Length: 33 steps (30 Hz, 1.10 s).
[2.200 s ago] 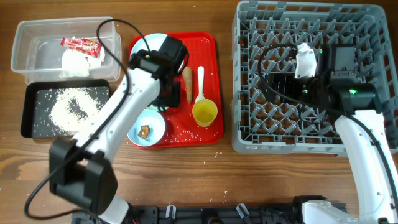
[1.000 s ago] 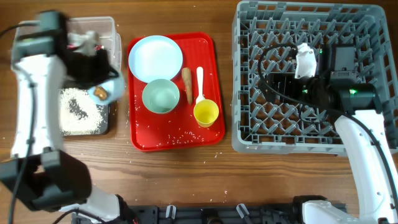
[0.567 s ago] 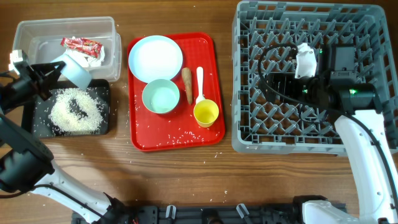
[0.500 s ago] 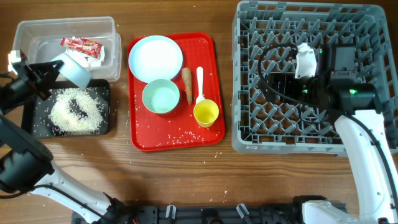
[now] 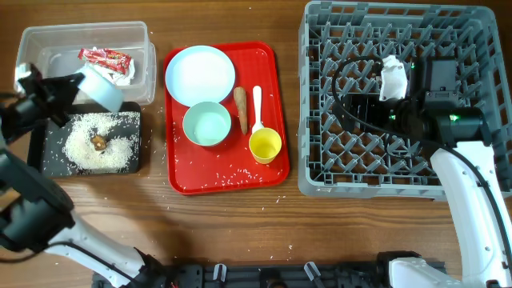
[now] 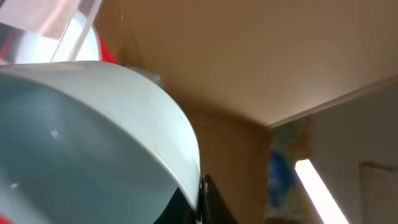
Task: Sort waste into correct bins and load items into the dishwasher rack
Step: 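Tip the light-blue bowl over the black tray to dump the scrap, then set the light-blue bowl back on the red tray with the left gripper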
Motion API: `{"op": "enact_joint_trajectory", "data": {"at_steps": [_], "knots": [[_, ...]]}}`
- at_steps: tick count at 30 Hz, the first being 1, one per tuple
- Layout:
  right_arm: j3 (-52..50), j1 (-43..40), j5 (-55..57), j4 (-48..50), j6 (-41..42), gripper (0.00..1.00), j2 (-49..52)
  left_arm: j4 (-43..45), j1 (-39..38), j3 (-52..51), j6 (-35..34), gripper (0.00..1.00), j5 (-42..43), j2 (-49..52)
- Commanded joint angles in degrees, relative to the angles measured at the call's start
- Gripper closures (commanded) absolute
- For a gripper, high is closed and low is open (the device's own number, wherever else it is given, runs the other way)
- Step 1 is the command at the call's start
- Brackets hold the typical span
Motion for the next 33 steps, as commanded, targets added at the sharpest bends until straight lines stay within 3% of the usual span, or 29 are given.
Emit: {"op": "enact_joint_trajectory", "data": {"at_steps": [1,5,9,11,18,19,21,26,27,29,33], "knots": [[0.70,0.02,0.79,0.02,-0.22,0.00,0.50,-1.88,-10.38,0.11,3.91,0.96,-24.33,-12.26],[0.70,0.02,0.81,0.00,-0.26,0.00,0.50,-2.45,-28.89,-0.07,-7.76,0.96,-57.40,-17.07],[0.70,0.02,0.81,0.37,-0.44,0.00,0.50,2.54,-46.58,-9.75,-20.35,0.96,-75.36,-17.05],[0.70,0.02,0.83,0.63,-0.48,0.00,0.50,7.63,-53.77,-17.11,-24.59,0.96,-78.77,-17.05],[0.70,0.02,1.22,0.59,-0.79,0.00,0.52,23.30,-64.28,-30.14,-27.96,0.96,-79.54,-16.92],[0.70,0.02,1.22,0.48,-0.70,0.00,0.52,24.02,-64.70,-30.64,-27.93,0.84,-79.54,-16.61],[0.70,0.02,1.25,0.52,-0.70,0.00,0.52,23.93,-64.78,-30.64,-27.93,0.71,-79.49,-16.57],[0.70,0.02,1.22,1.16,-0.68,0.00,0.52,15.50,-64.81,-21.64,-27.93,0.65,-77.72,-17.35],[0.70,0.02,1.22,1.36,-0.63,0.00,0.52,14.97,-64.81,-18.86,-27.61,0.59,-77.05,-17.73],[0.70,0.02,1.22,1.42,-0.61,0.00,0.52,18.99,-64.78,-16.11,-25.73,0.48,-73.31,-18.01],[0.70,0.02,1.22,1.31,-0.61,0.00,0.52,25.18,-66.20,-16.13,-24.65,0.42,-72.37,-15.72]]}}
